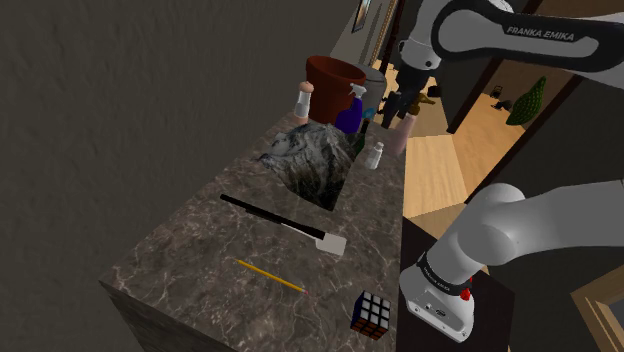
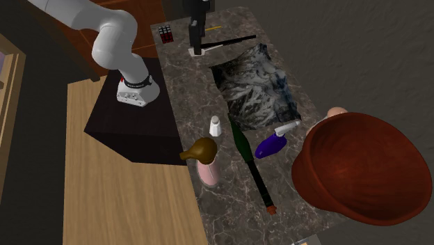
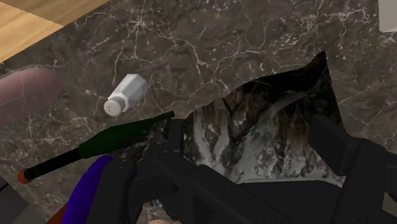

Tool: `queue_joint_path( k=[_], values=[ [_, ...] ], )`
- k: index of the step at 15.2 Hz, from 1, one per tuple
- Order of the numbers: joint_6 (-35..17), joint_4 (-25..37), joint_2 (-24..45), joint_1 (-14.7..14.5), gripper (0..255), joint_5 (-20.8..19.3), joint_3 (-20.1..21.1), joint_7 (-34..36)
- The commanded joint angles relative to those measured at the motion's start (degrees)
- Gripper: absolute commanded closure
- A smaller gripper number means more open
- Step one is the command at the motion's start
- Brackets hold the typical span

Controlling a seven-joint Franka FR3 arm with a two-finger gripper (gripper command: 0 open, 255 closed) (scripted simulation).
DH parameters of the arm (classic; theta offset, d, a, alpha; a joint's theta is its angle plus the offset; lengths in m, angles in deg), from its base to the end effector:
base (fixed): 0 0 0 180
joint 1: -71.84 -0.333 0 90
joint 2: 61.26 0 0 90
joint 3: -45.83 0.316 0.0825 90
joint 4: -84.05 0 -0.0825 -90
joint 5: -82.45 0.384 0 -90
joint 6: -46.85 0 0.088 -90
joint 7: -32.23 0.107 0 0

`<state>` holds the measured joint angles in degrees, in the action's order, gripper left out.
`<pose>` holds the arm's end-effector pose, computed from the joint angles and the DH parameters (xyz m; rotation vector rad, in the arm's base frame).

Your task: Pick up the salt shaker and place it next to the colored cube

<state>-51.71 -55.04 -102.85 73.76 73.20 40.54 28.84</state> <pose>0.3294 -0.0623 0.5496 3.0417 -0.0323 0.0137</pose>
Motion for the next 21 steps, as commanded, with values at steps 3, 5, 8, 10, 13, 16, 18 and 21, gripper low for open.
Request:
queue_joint_path(
  k=[3, 5, 8, 10, 13, 16, 18, 21],
  values=[
    [-5.31, -0.98, 3.75, 1.49, 0, -0.91, -5.33, -4.04],
    [-8.15, -1.15, 6.26, 2.10, 0, -1.11, -8.05, -6.17],
    [-12.34, -0.85, 10.65, 2.75, 0, -0.87, -12.15, -9.57],
    [-15.04, -0.27, 13.97, 2.97, 0, -0.28, -14.90, -12.02],
    [-18.89, 1.13, 19.52, 2.99, 0, 1.49, -19.00, -16.13],
    [-22.33, 3.20, 25.77, 2.70, 0, 4.60, -23.00, -20.93],
    [-23.98, 4.65, 29.57, 2.49, 0, 7.03, -25.10, -23.97],
    [-26.43, 3.29, 30.80, 2.37, 0, 7.67, -25.32, -24.48]
  ],
)
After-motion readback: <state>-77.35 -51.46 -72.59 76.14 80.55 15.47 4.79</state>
